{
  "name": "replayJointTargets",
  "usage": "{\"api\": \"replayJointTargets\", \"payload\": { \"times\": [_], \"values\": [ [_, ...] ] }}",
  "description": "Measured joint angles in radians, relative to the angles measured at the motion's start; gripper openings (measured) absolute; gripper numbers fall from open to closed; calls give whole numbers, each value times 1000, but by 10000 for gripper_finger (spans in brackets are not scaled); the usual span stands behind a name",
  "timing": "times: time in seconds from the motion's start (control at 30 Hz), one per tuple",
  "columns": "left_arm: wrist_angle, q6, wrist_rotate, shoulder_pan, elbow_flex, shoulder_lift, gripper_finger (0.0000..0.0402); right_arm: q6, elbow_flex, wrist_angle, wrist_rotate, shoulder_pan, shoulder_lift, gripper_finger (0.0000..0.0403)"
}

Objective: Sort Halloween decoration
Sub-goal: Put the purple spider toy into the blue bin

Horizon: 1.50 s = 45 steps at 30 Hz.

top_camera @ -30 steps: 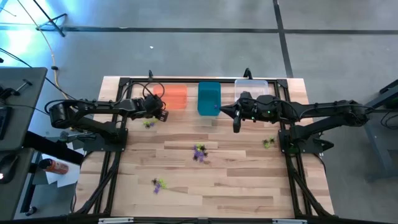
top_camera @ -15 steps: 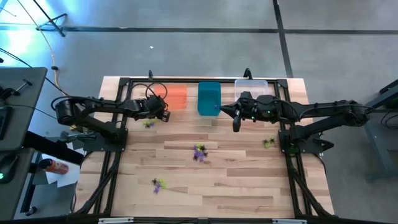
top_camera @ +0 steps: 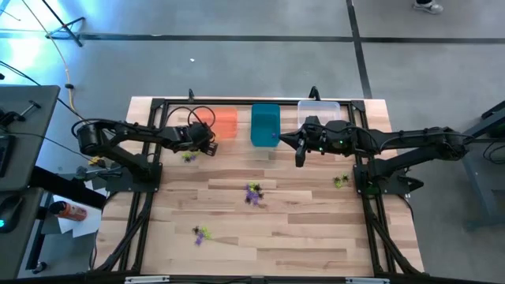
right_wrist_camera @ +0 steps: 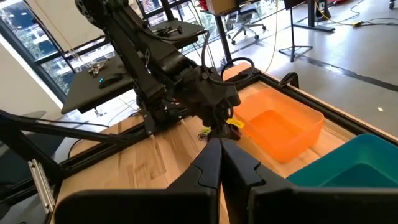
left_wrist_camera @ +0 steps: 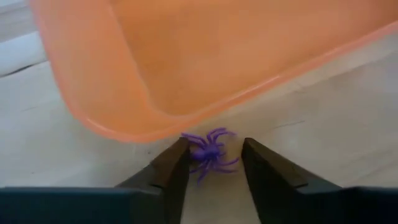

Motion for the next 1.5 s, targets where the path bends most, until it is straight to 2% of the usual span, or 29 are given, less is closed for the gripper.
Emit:
{"api": "replayJointTargets", "payload": {
  "times": [0.13, 0.17, 0.67, 1.0, 1.2, 1.37, 1.5],
  "values": [
    [-11, 16, 27, -6, 0, -22, 30, -1, 0, 0, 0, 0, 0, 0],
    [-17, 15, 31, -5, 0, -29, 18, -1, 0, 0, 0, 0, 0, 0],
    [-102, 18, 114, -9, -5, -266, 0, -16, 0, 0, 0, 0, 0, 0],
    [-106, 64, 227, -94, 3, -281, 1, -34, 0, 0, 1, 0, 0, 0],
    [-228, 186, 191, -97, 115, -226, 27, -35, 0, 0, 43, 0, 0, 0],
    [-346, 364, 188, -97, 208, -144, 89, -35, 0, 0, 48, 0, 1, 0],
    [-464, 421, 196, -83, 268, -49, 147, -27, 0, 0, 46, 0, 1, 0]
  ]
}}
